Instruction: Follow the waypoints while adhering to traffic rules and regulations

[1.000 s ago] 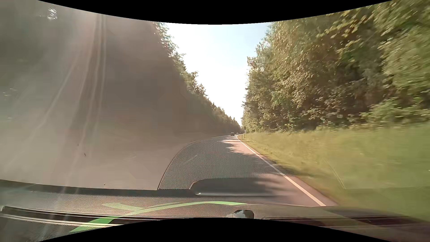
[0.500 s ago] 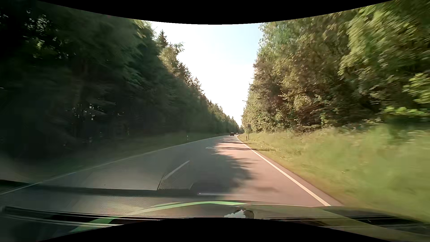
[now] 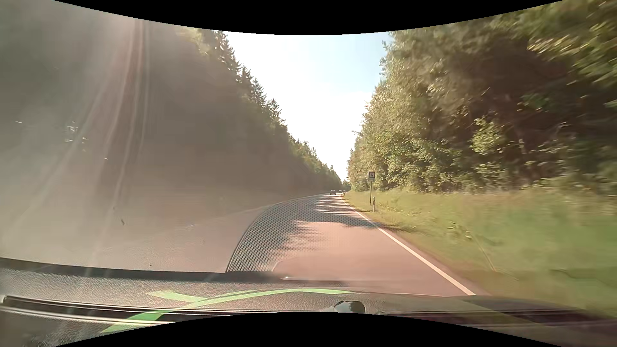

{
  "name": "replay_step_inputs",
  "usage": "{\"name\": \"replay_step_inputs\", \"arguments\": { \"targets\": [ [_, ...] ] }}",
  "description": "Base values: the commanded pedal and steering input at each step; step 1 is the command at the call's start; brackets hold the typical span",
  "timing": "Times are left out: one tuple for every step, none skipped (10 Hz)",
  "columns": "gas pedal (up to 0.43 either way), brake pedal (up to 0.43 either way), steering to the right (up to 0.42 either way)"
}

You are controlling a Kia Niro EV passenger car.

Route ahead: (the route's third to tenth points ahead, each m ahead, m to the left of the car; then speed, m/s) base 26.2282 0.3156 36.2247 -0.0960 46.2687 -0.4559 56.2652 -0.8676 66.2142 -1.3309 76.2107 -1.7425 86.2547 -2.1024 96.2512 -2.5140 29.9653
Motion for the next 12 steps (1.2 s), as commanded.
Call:
{"name": "replay_step_inputs", "arguments": {
  "targets": [
    [0.429, 0.0, 0.003],
    [0.429, 0.0, 0.003],
    [0.421, 0.0, 0.003],
    [0.39, 0.0, 0.003],
    [0.339, 0.0, 0.003],
    [0.299, 0.0, 0.003],
    [0.28, 0.0, 0.003],
    [0.28, 0.0, 0.003],
    [0.28, 0.0, 0.003],
    [0.28, 0.0, 0.003],
    [0.28, 0.0, 0.003],
    [0.28, 0.0, 0.003]
  ]
}}
